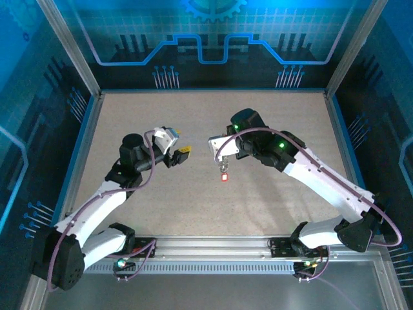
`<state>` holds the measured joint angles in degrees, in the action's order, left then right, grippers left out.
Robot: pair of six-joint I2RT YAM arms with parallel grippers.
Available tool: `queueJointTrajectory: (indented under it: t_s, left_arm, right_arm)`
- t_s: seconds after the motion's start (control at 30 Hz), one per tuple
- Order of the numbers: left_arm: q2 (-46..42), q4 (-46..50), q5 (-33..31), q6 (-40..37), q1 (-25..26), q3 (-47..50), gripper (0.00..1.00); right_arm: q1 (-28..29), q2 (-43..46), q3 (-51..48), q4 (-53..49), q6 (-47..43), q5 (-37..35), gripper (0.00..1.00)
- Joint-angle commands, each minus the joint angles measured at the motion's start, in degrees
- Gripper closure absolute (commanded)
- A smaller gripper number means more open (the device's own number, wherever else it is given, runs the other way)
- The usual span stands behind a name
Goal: Put the keys on the keyring
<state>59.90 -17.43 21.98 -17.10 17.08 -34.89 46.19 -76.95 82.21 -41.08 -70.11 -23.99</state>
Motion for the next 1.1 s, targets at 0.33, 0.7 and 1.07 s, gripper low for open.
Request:
queueJointTrajectory:
  t_s: [0.33,0.7,1.07]
  left_arm:
    - [0.55,3.08,-13.98,2.83,-2.74,0.78,0.27]
    - [-3.64,4.58,-24.77,-0.64,-2.84,1.74,0.24]
    - [-3.91,3.14,-27.20,0.78,-5.74,2.84,0.21]
  right_arm:
    - [1.22,0.87,2.45,10.35,-21.95,-6.63,1.00]
    - [3.16,-4.27,5.16,4.70,-8.56,-2.18,1.00]
    - [5.11,-11.52,6.88,-0.70,9.29,5.90,1.00]
